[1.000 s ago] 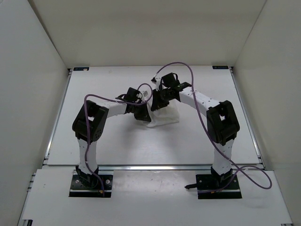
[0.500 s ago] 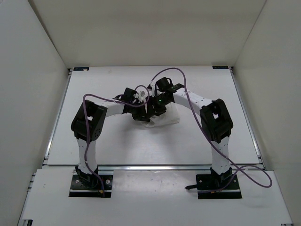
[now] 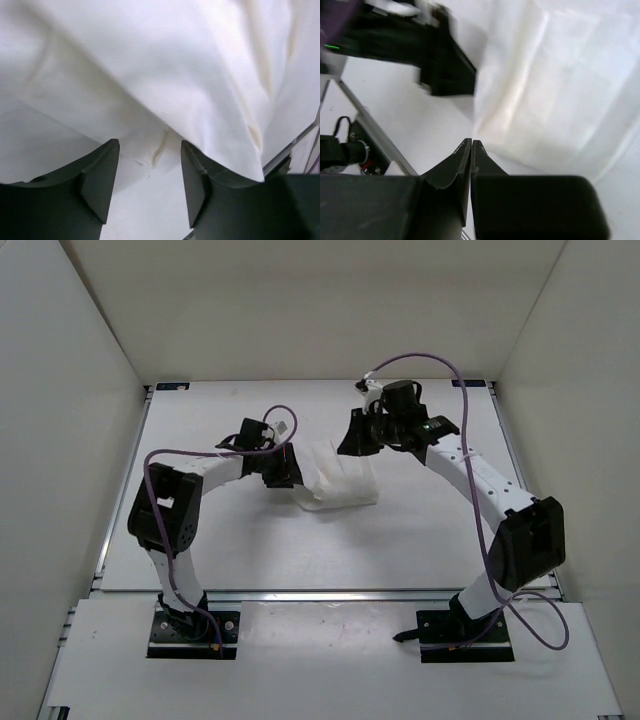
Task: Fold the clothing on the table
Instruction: Fold the skirt
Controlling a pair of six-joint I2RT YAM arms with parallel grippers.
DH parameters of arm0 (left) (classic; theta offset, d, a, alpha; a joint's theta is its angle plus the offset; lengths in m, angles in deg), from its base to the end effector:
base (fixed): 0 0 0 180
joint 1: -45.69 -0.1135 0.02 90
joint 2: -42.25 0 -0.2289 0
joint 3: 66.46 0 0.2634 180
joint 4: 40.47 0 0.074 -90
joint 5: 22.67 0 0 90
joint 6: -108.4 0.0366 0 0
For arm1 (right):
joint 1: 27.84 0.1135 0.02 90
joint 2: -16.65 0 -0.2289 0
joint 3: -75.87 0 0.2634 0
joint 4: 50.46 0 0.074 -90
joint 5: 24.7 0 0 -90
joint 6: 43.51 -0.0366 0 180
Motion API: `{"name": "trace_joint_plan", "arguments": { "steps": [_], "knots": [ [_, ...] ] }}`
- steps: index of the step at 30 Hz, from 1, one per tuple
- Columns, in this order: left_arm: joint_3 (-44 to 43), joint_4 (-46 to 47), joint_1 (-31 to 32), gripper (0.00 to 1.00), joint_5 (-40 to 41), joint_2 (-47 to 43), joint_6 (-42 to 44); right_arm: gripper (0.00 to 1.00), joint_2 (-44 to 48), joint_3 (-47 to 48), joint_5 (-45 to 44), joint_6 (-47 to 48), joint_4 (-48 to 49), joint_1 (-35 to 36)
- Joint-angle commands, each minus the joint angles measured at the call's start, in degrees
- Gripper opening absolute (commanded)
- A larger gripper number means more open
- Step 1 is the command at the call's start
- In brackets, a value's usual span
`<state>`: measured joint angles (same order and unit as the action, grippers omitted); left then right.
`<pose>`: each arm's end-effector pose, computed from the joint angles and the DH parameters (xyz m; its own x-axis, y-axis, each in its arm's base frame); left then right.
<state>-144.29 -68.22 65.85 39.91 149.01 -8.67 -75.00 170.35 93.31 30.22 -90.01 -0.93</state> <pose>0.3462 -0.1451 0.1163 -0.9458 -0.0831 -0.3140 0.1269 0.7954 -0.5926 0.3265 0.1850 0.2917 -0.7178 -0.0869 -0.6908 -0.5564 0.6680 0.4941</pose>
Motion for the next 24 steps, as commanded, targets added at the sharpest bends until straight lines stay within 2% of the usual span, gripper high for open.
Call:
{"name": "trace_joint_plan", "arguments": {
  "steps": [1,3,5,8,11,13,16,18,21,24],
  "knots": [
    [-4.15,-3.42,-2.05,0.65,3.07,-8.05,2.46,0.0,-2.38,-6.95,-3.58,1.33,2.13,-3.26],
    [-5.2,-4.92,-3.02,0.76,4.56,-9.64,2.55,0.0,-3.52,-8.19,-2.88,2.64,2.83,-4.41],
    [-5.39,-4.66,-3.2,0.8,6.75,-12.7,2.2,0.0,-4.49,-10.47,-2.97,3.7,4.06,-4.85],
    [-6.26,-3.35,-1.54,0.79,9.65,-15.79,1.14,0.0,-5.54,-12.93,0.19,3.09,8.36,-6.17],
    [-4.95,0.69,0.75,0.66,11.34,-17.46,-0.61,0.0,-6.6,-14.08,1.43,2.91,11.27,-5.92],
    [-2.41,5.08,2.76,0.45,9.41,-17.46,-2.45,0.0,-7.92,-14.61,1.96,3.09,13.46,-5.48],
    [1.28,9.3,5.85,0.25,6.95,-16.59,-6.4,0.0,-10.2,-16.1,2.93,2.91,16.62,-4.6],
    [3.31,10.54,8.65,0.19,8.08,-15.97,-7.55,0.0,-10.91,-16.72,4.15,2.03,17.86,-4.15],
    [4.98,11.6,10.68,0.04,9.4,-14.22,-7.48,0.0,-11.7,-18.21,5.38,1.85,19.1,-3.71],
    [4.55,10.03,11.83,0.02,8.52,-11.41,-8.17,0.0,-12.22,-19.0,4.86,2.3,19.36,-3.36]
  ]
}}
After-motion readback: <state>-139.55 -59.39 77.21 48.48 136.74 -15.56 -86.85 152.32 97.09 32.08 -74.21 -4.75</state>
